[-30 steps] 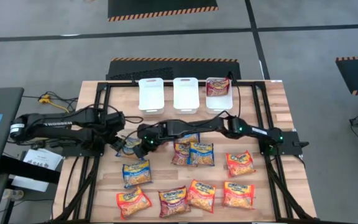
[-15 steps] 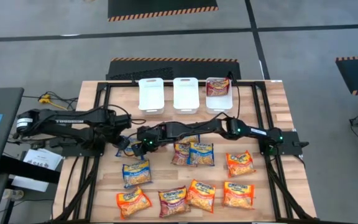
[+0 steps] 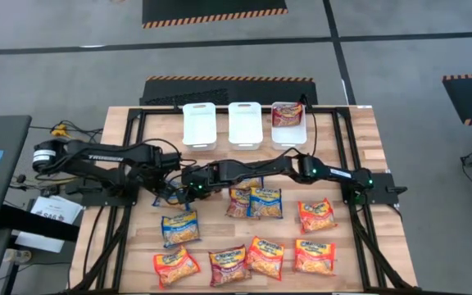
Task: Sort Maruchan noodles
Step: Put the top left blue noodle soup pack into the middle white bin
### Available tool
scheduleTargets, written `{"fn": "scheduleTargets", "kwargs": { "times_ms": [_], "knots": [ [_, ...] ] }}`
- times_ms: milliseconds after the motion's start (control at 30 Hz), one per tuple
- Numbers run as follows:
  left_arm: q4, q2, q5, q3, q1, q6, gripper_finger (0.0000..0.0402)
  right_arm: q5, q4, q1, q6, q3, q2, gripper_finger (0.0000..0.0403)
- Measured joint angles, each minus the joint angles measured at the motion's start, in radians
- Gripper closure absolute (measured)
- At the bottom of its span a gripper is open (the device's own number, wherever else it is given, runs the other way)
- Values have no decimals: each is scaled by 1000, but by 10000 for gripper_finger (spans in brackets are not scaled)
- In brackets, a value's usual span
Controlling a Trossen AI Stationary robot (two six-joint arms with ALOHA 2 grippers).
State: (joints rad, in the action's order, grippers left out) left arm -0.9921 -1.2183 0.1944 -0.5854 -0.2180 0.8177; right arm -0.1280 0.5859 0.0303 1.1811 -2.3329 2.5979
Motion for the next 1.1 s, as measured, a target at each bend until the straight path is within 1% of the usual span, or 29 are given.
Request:
{"fn": "scheduleTargets", "kwargs": {
  "times_ms": [133,200,300,433,600,800,967,1100],
  "knots": [
    [50,-38,17,0,3,0,270,-18,-2,0,23,2,21,217],
    [88,-61,36,0,11,-7,270,-21,-41,0,20,0,33,217],
    [95,-81,48,1,16,-24,270,-29,-50,1,21,1,36,217],
    [93,-83,51,0,16,-34,270,-38,-62,3,23,1,36,217],
    [110,-82,84,0,16,-67,270,-65,-52,8,15,0,36,216],
    [110,-82,87,0,16,-87,270,-130,-60,9,-11,1,36,217],
    [106,-82,104,0,16,-116,270,-140,-154,9,-37,1,39,217],
    [112,-85,81,0,16,-97,270,-165,-251,11,12,2,77,217]
  ]
}}
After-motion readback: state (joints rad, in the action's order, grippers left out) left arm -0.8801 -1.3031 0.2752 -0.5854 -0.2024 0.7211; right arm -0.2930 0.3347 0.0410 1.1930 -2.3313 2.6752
